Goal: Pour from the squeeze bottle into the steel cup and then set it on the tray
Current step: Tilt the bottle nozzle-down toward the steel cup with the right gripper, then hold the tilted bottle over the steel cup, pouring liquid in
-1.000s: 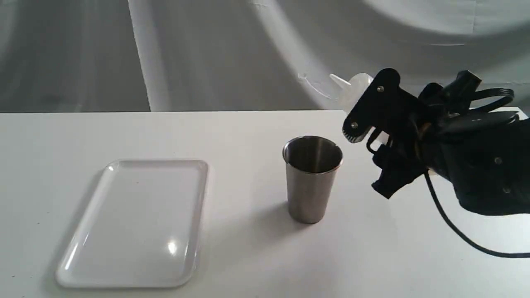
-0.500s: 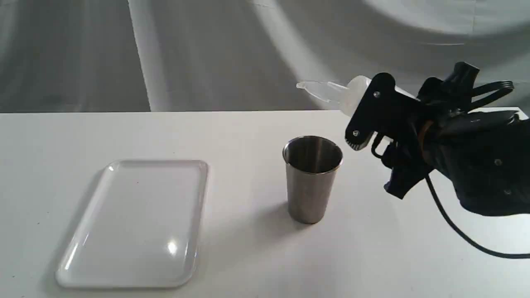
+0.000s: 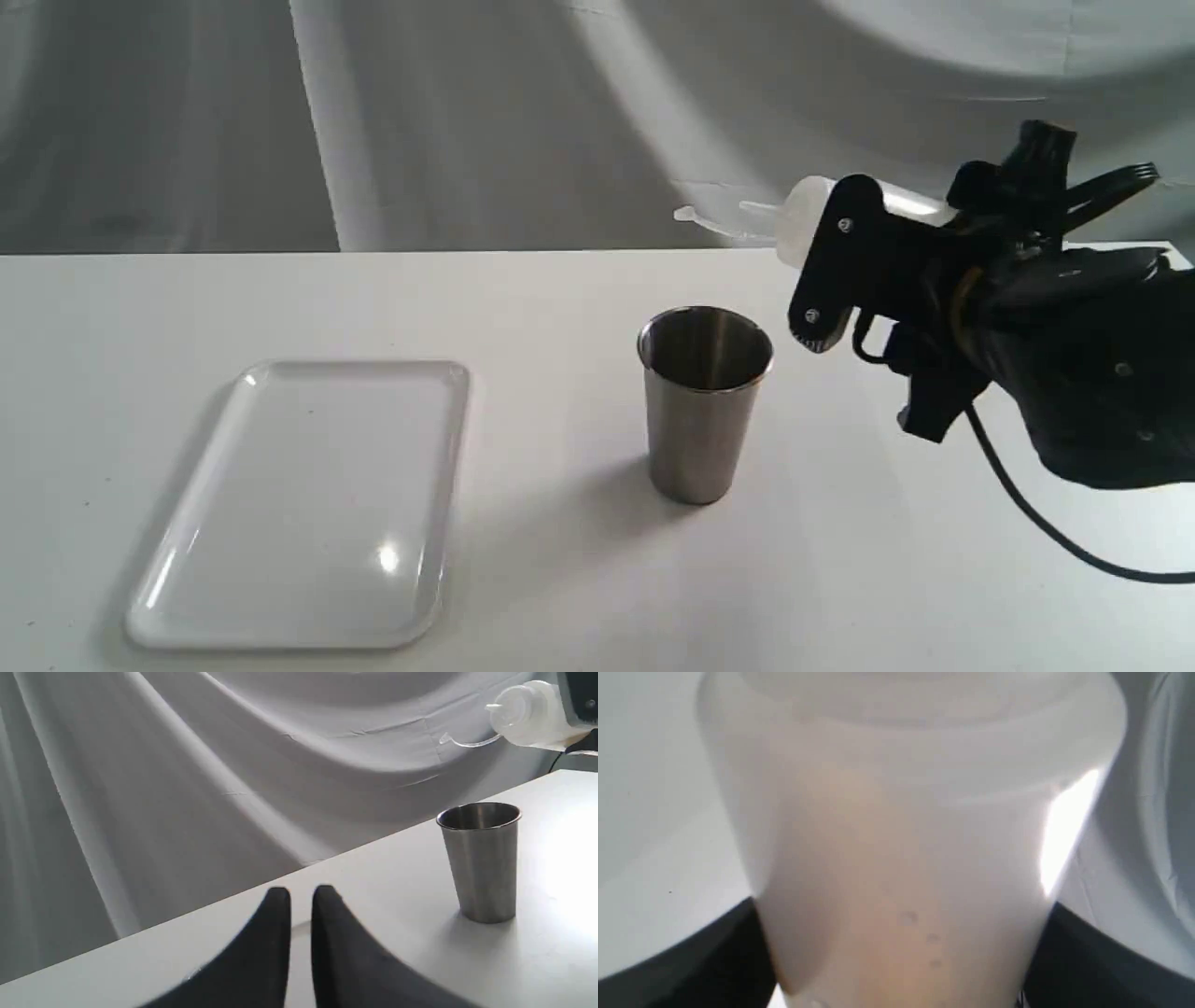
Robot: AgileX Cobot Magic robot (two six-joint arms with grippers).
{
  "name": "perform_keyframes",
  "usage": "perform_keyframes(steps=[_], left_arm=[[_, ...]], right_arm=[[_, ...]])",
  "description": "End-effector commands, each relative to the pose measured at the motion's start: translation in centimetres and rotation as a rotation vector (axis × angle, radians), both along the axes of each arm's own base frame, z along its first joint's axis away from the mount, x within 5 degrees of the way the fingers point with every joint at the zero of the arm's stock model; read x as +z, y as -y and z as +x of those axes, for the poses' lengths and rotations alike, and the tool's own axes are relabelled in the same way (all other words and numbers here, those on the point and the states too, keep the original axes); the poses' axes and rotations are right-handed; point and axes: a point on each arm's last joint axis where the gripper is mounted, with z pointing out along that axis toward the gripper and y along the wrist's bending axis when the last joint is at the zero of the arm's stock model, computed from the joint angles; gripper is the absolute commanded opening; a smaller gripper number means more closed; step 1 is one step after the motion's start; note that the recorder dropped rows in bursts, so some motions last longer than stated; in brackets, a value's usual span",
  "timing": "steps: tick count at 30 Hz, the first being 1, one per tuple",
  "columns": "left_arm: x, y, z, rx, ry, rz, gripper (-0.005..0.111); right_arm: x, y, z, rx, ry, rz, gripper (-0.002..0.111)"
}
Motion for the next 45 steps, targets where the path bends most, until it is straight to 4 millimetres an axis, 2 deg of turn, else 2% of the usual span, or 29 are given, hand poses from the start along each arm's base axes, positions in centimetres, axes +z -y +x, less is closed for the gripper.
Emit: perform_keyframes(steps=[1, 6, 15, 26, 36, 45], left_arm=[[-0.1, 0.0, 0.0, 0.000, -0.003, -0.005, 0.008], [-0.1, 0.0, 0.0, 0.000, -0.003, -0.005, 0.008], [-0.1, 0.0, 0.0, 0.000, -0.003, -0.005, 0.008], [-0.1, 0.0, 0.0, 0.000, -0.003, -0.005, 0.008], [-0.1, 0.0, 0.0, 0.000, -0.003, -0.005, 0.008], [-0.1, 0.0, 0.0, 0.000, -0.003, -0.005, 0.008]], right_arm=[[0.7, 0.2, 0.0, 0.005, 0.032, -0.055, 0.044], [0.4, 0.4, 0.1, -0.024, 0.031, -0.077, 0.044], [-2.2, 0.5, 0.9, -0.060, -0.030, -0.134, 0.044], [-2.0, 0.8, 0.8, -0.093, -0.017, -0.158, 0.044], [-1.8, 1.1, 0.7, -0.081, -0.049, -0.273, 0.044], [-1.3, -0.3, 0.8, -0.052, -0.024, -0.265, 0.044]])
